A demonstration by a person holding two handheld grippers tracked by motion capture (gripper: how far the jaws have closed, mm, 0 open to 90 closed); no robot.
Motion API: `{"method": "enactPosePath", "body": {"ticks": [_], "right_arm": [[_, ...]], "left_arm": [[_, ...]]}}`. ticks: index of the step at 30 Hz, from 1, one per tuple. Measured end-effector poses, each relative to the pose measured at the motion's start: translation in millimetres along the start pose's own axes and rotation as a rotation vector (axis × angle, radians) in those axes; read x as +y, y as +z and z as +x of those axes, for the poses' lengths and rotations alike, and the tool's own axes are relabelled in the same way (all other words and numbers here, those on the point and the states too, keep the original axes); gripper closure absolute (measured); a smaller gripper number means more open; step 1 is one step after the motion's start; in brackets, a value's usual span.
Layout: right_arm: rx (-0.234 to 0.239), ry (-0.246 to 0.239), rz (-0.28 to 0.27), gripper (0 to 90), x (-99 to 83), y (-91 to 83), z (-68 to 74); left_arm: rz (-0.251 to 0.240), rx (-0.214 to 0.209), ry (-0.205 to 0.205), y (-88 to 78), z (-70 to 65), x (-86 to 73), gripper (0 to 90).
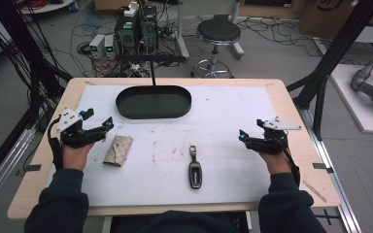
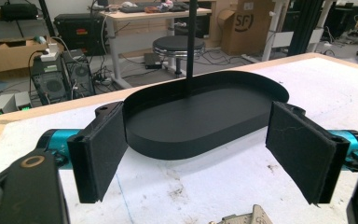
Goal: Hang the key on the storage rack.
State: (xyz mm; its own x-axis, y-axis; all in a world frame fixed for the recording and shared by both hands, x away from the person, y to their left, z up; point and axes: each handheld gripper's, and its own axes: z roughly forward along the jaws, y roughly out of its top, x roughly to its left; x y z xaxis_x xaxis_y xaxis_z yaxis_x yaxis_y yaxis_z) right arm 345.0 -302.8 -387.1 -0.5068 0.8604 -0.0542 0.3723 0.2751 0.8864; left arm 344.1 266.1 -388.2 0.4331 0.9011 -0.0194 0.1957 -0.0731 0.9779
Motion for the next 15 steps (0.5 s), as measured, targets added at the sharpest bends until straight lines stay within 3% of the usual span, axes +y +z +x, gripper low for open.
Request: {"method": "enactPosePath", "body": {"ticks": [15], "right_arm": [[0.000, -0.009, 0.002, 20.3, -0.7, -1.9, 0.3]], "left_arm": [[-0.001, 0.000, 0.001, 0.9, -0.1, -0.1, 20.4]]}}
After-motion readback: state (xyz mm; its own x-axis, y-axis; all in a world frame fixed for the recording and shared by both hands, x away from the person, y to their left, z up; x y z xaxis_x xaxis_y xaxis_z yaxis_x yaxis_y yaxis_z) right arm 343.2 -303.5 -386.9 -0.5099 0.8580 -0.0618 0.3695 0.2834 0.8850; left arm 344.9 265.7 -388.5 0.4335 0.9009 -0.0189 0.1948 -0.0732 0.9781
